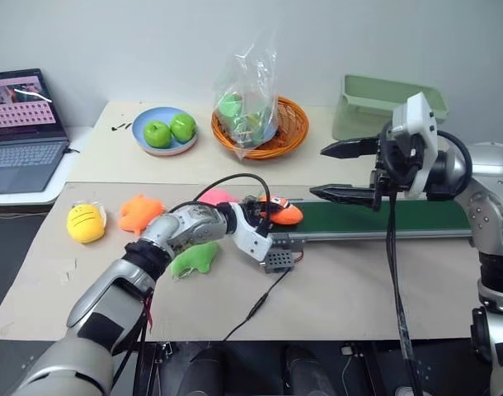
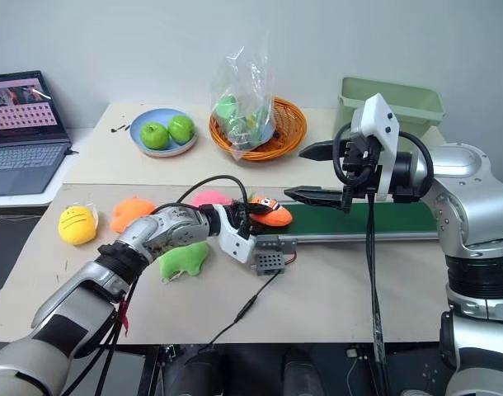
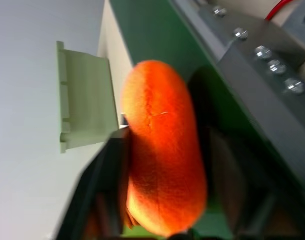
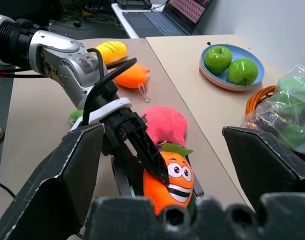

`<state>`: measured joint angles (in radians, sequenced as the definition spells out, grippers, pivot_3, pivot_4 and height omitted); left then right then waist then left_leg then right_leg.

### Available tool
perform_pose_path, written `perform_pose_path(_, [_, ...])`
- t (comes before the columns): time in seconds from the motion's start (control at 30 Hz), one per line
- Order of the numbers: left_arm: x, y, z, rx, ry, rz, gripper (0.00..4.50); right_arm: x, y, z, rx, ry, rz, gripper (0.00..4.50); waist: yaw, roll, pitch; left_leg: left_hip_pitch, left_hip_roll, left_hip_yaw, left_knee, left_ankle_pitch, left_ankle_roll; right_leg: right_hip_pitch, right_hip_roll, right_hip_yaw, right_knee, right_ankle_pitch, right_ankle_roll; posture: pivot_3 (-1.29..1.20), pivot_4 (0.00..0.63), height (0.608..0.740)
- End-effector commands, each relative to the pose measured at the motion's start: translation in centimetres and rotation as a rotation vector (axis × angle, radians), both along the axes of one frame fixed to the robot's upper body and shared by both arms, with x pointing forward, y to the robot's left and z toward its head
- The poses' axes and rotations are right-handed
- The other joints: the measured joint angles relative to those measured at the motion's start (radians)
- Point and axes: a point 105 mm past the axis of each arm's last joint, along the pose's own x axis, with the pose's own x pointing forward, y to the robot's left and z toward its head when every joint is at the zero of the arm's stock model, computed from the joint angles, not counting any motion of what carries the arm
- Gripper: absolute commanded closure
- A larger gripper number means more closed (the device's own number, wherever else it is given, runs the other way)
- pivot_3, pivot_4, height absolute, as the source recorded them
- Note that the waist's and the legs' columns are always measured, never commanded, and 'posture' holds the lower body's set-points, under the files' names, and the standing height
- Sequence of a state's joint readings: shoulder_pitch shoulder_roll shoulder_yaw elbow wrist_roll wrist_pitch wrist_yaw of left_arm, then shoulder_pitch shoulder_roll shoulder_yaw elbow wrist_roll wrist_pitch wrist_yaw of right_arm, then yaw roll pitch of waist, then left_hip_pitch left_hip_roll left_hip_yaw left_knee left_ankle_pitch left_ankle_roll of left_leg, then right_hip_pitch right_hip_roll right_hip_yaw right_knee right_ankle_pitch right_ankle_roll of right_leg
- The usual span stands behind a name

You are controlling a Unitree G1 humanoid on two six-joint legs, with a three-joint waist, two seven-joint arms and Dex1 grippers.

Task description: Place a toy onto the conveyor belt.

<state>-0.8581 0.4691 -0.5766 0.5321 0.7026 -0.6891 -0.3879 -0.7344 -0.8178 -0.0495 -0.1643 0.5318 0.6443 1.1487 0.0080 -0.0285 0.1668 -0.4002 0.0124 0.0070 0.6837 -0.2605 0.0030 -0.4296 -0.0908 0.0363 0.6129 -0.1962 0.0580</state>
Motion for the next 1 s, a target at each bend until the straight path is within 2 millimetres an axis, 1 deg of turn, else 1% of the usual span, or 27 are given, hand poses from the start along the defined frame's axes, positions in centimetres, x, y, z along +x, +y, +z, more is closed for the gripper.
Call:
perform_pose_path(0.03, [-0.4, 0.5, 1.9, -0.021, -0.019, -0.001, 0.23, -0.2, -0.2, 1.0, -0.02, -0.06, 0.005, 0.0, -0.001, 0.0, 0.0, 0.0, 0.0, 0.0, 0.0, 0.0, 0.0, 0.0, 0.0, 0.0, 0.0, 0.0, 0.0, 0.0, 0.15, 0.74])
perform_pose_path(0.07, [-0.5, 0.6, 2.2, -0.024, -0.016, 0.002, 0.11, -0.2, -0.2, 1.0, -0.023, -0.058, 0.005, 0.0, -0.002, 0.0, 0.0, 0.0, 0.0, 0.0, 0.0, 0.0, 0.0, 0.0, 0.0, 0.0, 0.0, 0.0, 0.0, 0.0, 0.15, 0.74])
perform_pose_path(0.2, [-0.8, 1.4, 3.6, -0.058, 0.007, 0.043, 0.11, -0.1, -0.7, 0.6, -0.067, -0.043, 0.004, 0.0, -0.002, 0.0, 0.0, 0.0, 0.0, 0.0, 0.0, 0.0, 0.0, 0.0, 0.0, 0.0, 0.0, 0.0, 0.0, 0.0, 0.15, 0.74])
perform_pose_path(0.33, [-0.8, 2.5, 4.9, -0.119, 0.065, 0.12, 0.11, 0.5, -1.3, -0.3, -0.129, -0.042, -0.018, 0.0, -0.002, 0.0, 0.0, 0.0, 0.0, 0.0, 0.001, 0.0, 0.0, 0.0, 0.0, 0.0, 0.0, 0.0, 0.0, 0.0, 0.15, 0.74])
perform_pose_path(0.43, [-0.1, 3.8, 6.3, -0.232, 0.126, 0.217, 0.11, 0.9, -1.8, -0.7, -0.164, -0.044, -0.032, 0.0, -0.002, 0.0, 0.0, 0.0, 0.0, 0.0, 0.001, 0.0, 0.0, 0.0, 0.0, 0.0, 0.001, 0.0, 0.0, 0.0, 0.15, 0.74])
perform_pose_path(0.53, [0.5, 5.3, 7.4, -0.441, 0.272, 0.331, 0.11, 1.2, -2.1, -1.3, -0.208, -0.047, -0.036, 0.0, -0.004, 0.0, 0.0, 0.0, 0.0, 0.0, 0.001, 0.0, 0.0, 0.0, 0.0, 0.0, 0.001, 0.0, 0.0, 0.0, 0.15, 0.74])
perform_pose_path(0.63, [0.5, 7.0, 7.4, -0.658, 0.474, 0.426, 0.11, 1.4, -2.0, -1.8, -0.224, -0.046, -0.032, 0.0, -0.009, 0.0, 0.0, 0.0, 0.001, 0.0, 0.002, 0.0, 0.0, 0.0, 0.0, 0.0, 0.001, 0.0, 0.0, 0.0, 0.15, 0.74])
perform_pose_path(0.7, [-0.3, 7.8, 7.6, -0.773, 0.589, 0.42, 0.11, 1.6, -1.9, -2.1, -0.227, -0.046, -0.03, 0.0, -0.014, 0.0, 0.0, 0.0, 0.001, 0.0, 0.003, 0.0, 0.0, 0.0, 0.0, 0.0, 0.001, 0.0, 0.0, 0.0, 0.15, 0.74])
perform_pose_path(0.73, [-0.7, 8.1, 7.7, -0.797, 0.605, 0.412, 0.11, 1.7, -1.9, -2.2, -0.233, -0.046, -0.031, 0.0, -0.018, 0.0, 0.0, 0.0, 0.001, -0.001, 0.003, 0.0, 0.0, 0.0, 0.001, 0.0, 0.001, 0.0, 0.0, 0.0, 0.15, 0.74])
perform_pose_path(0.8, [-1.4, 9.2, 6.6, -0.828, 0.702, 0.44, 0.11, 1.9, -1.9, -2.7, -0.237, -0.044, -0.033, 0.0, -0.022, 0.0, 0.0, 0.0, 0.001, -0.001, 0.003, 0.0, 0.0, 0.0, 0.001, 0.0, 0.002, 0.0, 0.0, 0.0, 0.15, 0.74])
perform_pose_path(0.87, [-2.8, 10.1, 6.2, -0.87, 0.817, 0.413, 0.11, 2.2, -1.9, -3.3, -0.228, -0.035, -0.038, 0.0, -0.026, 0.0, 0.0, 0.001, 0.001, -0.001, 0.003, 0.0, 0.0, 0.001, 0.001, 0.001, 0.002, 0.0, 0.0, 0.0, 0.15, 0.74])
perform_pose_path(0.93, [-3.7, 10.9, 6.4, -0.922, 0.892, 0.404, 0.11, 2.5, -1.8, -3.5, -0.198, -0.03, -0.046, 0.0, -0.026, 0.0, 0.0, 0.002, 0.002, -0.001, 0.003, 0.0, 0.0, 0.001, 0.001, 0.001, 0.002, 0.0, 0.0, 0.0, 0.15, 0.74])
perform_pose_path(1.0, [-4.3, 11.4, 6.0, -0.926, 0.938, 0.46, 0.11, 2.8, -1.8, -3.6, -0.159, -0.017, -0.057, 0.0, -0.025, 0.0, 0.0, 0.002, 0.001, -0.001, 0.004, 0.0, 0.0, 0.001, 0.001, 0.001, 0.001, 0.0, 0.0, 0.0, 0.15, 0.74])
